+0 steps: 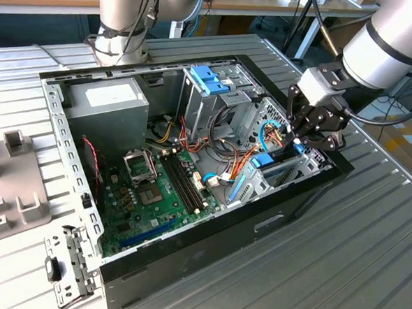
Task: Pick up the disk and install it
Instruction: 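Insert the first disk wire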
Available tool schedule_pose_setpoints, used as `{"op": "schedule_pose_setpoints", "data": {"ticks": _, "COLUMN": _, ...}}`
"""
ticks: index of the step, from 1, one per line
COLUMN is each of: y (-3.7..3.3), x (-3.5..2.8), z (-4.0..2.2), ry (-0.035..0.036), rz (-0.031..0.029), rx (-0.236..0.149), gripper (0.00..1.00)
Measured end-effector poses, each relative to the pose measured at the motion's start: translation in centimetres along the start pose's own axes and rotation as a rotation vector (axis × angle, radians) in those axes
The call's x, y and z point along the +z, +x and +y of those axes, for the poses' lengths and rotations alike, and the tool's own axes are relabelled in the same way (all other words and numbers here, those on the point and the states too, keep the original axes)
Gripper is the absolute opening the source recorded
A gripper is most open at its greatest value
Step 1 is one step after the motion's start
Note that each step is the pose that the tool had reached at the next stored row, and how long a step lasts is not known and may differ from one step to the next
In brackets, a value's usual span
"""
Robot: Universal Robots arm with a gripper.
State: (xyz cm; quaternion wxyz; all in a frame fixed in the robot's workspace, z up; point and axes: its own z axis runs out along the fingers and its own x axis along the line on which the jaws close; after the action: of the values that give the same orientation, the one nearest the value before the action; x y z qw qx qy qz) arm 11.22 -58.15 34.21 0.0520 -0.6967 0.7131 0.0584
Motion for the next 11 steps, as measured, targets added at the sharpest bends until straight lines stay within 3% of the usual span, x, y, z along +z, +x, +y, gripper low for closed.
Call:
{"op": "schedule_pose_setpoints", "data": {"ticks": 3, "y": -0.02, "x": -0.10, "z": -0.06, "ry": 0.0000, "rz": -0.0012, "rx": 0.000, "gripper": 0.11}}
{"op": "schedule_pose_setpoints", "data": {"ticks": 7, "y": -0.19, "x": -1.14, "z": -0.26, "ry": 0.0000, "rz": -0.0005, "rx": 0.000, "gripper": 0.11}}
{"op": "schedule_pose_setpoints", "data": {"ticks": 11, "y": -0.24, "x": -1.41, "z": -0.73, "ry": -0.0005, "rz": -0.0003, "rx": 0.000, "gripper": 0.11}}
